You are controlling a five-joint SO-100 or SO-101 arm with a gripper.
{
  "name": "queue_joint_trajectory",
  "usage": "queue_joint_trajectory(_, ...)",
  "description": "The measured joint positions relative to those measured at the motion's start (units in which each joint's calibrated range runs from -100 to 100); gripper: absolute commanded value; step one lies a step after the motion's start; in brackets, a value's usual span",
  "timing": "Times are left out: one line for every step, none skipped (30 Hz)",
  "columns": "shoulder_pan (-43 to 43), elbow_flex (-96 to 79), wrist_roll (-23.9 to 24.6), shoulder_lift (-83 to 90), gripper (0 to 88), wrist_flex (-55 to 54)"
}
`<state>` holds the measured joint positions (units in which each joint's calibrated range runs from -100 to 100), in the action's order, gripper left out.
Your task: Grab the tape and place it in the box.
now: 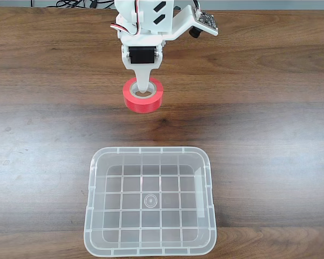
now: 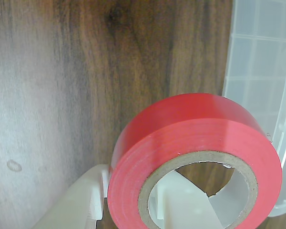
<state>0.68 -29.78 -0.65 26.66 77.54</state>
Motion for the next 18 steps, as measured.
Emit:
queue_joint_trajectory(0.00, 0.00, -0.16, 0.33, 4.1, 0.17)
queue_joint_trajectory(0.00, 0.00, -0.26, 0.59, 4.1, 0.25)
queue_joint_trajectory(0.00, 0.00, -0.31, 0.75, 4.1, 0.34)
queue_joint_trajectory(0.00, 0.00, -0.37, 0.75, 4.1, 0.34)
queue_joint_trajectory(0.00, 0.00, -0.42, 0.75, 4.1, 0.34)
queue_joint_trajectory(0.00, 0.00, -0.42, 0.75, 4.1, 0.34)
queue_joint_trajectory(0.00, 0.00, -0.42, 0.75, 4.1, 0.34)
queue_joint_trajectory(0.00, 0.27, -0.42, 0.75, 4.2, 0.34)
queue_joint_trajectory(0.00, 0.90, -0.42, 0.75, 4.2, 0.34)
queue_joint_trajectory(0.00, 1.90, -0.42, 0.75, 4.2, 0.34)
queue_joint_trajectory(0.00, 3.07, -0.42, 0.75, 4.2, 0.34)
queue_joint_trajectory(0.00, 4.69, -0.42, 0.75, 4.2, 0.34)
queue_joint_trajectory(0.00, 6.32, -0.42, 0.33, 4.2, 0.34)
queue_joint_trajectory(0.00, 8.21, -0.42, -0.33, 4.2, 0.34)
queue_joint_trajectory(0.08, 10.29, -0.42, -1.51, 4.2, 0.34)
queue_joint_trajectory(0.23, 12.55, -0.42, -3.18, 4.2, 0.34)
queue_joint_trajectory(0.38, 14.89, -0.42, -5.02, 4.2, 0.34)
queue_joint_trajectory(0.60, 17.42, -0.42, -7.28, 4.2, 0.34)
